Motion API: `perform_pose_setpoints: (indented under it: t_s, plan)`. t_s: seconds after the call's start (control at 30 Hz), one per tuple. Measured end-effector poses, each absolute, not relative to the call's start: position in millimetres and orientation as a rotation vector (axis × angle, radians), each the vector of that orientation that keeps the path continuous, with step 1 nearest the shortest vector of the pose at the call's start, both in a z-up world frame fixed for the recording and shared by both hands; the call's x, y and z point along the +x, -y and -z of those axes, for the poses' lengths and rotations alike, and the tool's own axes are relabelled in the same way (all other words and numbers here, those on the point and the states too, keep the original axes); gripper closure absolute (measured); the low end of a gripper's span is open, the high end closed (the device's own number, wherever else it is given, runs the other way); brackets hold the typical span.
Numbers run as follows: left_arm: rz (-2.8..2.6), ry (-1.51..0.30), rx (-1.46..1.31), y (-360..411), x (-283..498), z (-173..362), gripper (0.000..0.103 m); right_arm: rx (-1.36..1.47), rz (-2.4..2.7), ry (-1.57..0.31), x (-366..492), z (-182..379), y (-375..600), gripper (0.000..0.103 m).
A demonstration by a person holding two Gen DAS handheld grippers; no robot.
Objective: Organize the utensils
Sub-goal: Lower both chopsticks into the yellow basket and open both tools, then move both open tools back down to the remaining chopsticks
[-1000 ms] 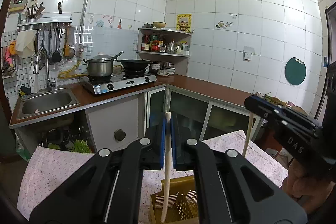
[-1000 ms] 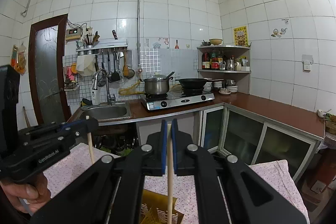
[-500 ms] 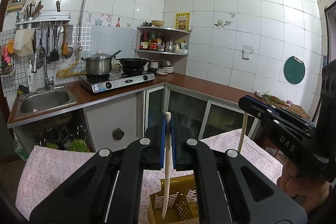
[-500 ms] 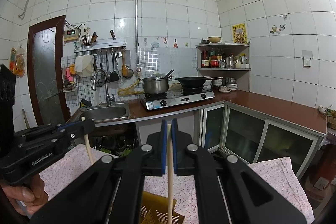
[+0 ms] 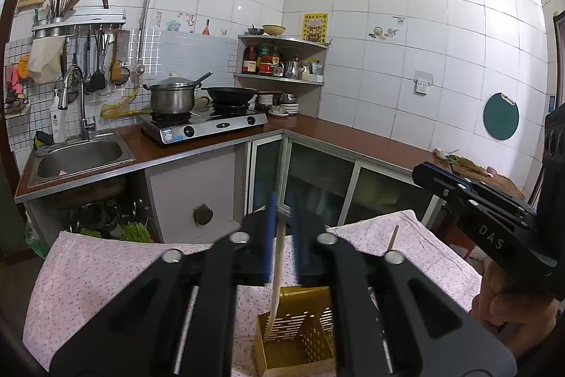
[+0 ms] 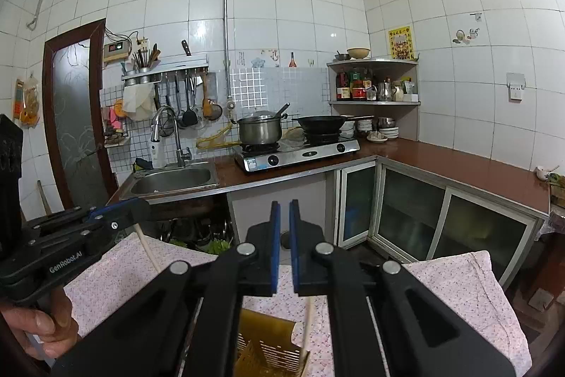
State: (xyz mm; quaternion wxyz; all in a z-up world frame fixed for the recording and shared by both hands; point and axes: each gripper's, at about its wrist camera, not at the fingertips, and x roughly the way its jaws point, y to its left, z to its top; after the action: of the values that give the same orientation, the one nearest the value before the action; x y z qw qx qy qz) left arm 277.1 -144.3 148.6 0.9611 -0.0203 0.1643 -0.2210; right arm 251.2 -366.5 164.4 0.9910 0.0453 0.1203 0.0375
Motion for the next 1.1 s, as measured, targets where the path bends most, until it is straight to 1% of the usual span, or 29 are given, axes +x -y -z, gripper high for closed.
perform_pose_setpoints:
  t_s: [0.03,0.13,0.37,0.63,0.8,0.9,1.0,1.03,1.07,1.1]
  plan:
    - [0.444,-0.333,-0.046,143,277,-149,0.084,0.09,-0.073,-0.238,249,-165,367,0.098]
    - [0.438,-0.328,-0.052,138,275,-153,0.082,0.089,-0.068,-0.235,243,-168,369,0.098]
    - [0.414,-0.347,-0.057,128,272,-154,0.069,0.101,-0.036,-0.228,225,-172,387,0.098]
    - [0.369,-0.354,-0.067,96,241,-146,0.067,0.115,0.029,-0.238,182,-165,427,0.097]
    - [0.328,-0.37,-0.079,74,209,-129,0.066,0.129,0.068,-0.284,152,-142,449,0.097]
    - [0.308,-0.393,-0.092,61,189,-114,0.06,0.137,0.086,-0.329,129,-121,458,0.097]
    - [0.274,-0.43,-0.08,51,165,-88,0.058,0.149,0.097,-0.371,110,-99,464,0.097]
    - [0.27,-0.45,-0.077,48,159,-78,0.057,0.153,0.105,-0.391,103,-90,466,0.097]
    - [0.27,-0.469,-0.077,46,154,-69,0.056,0.158,0.113,-0.405,97,-82,468,0.092]
    - [0.268,-0.492,-0.076,44,148,-58,0.055,0.168,0.123,-0.42,88,-73,470,0.086]
